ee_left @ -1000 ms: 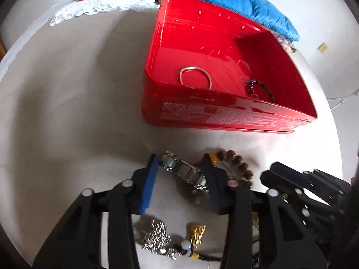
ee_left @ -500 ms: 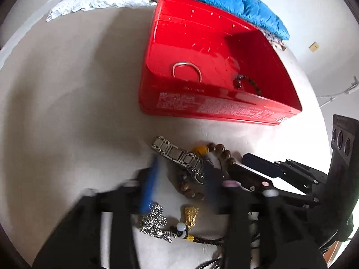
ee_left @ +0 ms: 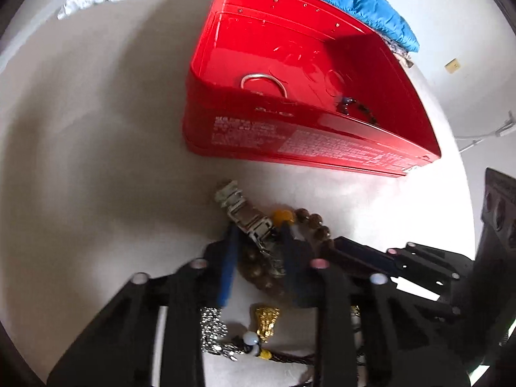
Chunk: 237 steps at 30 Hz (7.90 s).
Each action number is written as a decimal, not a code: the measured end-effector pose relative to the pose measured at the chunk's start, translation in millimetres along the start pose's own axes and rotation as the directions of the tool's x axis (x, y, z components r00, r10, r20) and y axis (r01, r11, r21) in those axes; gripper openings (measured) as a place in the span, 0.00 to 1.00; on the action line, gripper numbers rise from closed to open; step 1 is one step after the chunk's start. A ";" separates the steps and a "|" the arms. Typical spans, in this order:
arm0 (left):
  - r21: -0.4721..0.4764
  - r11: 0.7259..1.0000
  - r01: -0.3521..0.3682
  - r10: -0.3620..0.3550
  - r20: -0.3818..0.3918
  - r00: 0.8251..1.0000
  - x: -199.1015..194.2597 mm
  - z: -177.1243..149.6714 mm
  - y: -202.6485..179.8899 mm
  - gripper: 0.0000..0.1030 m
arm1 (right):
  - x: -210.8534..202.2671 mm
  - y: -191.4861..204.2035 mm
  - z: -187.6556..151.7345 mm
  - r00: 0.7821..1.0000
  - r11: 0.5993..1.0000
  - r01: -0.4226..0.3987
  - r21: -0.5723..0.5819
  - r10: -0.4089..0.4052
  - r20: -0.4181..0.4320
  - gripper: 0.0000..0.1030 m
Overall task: Organize jewelry
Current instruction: 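Close the left tool on the silver watch while the right tool grasps the wooden bead bracelet, then carry the watch and wooden bracelet into the red box and open both tools, then move the left tool to the silver chain pendant while the right tool approaches the gold pendant, then grasp the silver chain pendant with the left tool while the right tool grasps the gold pendant, then lower both pendants into the red box and open both tools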
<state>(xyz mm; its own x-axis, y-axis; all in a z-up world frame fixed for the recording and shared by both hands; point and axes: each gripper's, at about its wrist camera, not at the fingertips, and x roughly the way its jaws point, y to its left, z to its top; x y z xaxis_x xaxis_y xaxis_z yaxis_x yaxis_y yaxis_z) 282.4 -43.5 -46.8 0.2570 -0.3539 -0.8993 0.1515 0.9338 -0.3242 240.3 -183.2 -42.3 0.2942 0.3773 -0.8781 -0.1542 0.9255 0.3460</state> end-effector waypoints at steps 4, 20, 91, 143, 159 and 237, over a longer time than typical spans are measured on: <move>0.003 1.000 0.001 -0.001 0.022 1.000 -5.6 -1.8 -1.0 0.15 | 0.3 1.1 0.9 1.000 1.000 -0.014 0.014 0.014 0.000 0.11; -0.005 0.998 0.062 -0.061 0.154 0.986 -60.7 -2.7 7.8 0.11 | -50.4 -41.8 -0.8 0.989 0.989 0.110 0.096 -0.119 0.090 0.11; 0.093 0.993 0.068 -0.089 0.241 0.966 -28.2 95.9 -42.9 0.12 | -82.7 -70.2 98.9 0.937 0.986 0.010 0.165 -0.067 0.343 0.10; 0.053 0.992 -0.110 0.103 0.127 0.987 -52.7 -72.3 26.6 0.88 | -16.3 11.8 -45.2 0.985 0.984 0.171 -0.042 -0.170 0.041 0.19; 0.052 0.996 -0.075 0.073 0.039 0.997 -34.3 -70.8 24.8 0.57 | -44.0 -19.9 -50.3 0.989 0.994 0.110 0.013 -0.111 0.100 0.18; 0.098 0.993 0.062 -0.094 0.368 0.925 -50.4 97.0 -32.2 0.44 | -69.7 -87.7 80.4 0.937 0.978 0.114 0.174 -0.164 0.309 0.27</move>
<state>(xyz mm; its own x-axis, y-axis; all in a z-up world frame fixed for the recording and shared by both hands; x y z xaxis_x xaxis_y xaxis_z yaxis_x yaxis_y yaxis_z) 357.1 -60.9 37.4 0.5744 -0.4350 -0.6934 0.2603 0.9002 -0.3491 309.2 -287.9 15.1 0.5922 0.2117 -0.7775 0.0468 0.9542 0.2955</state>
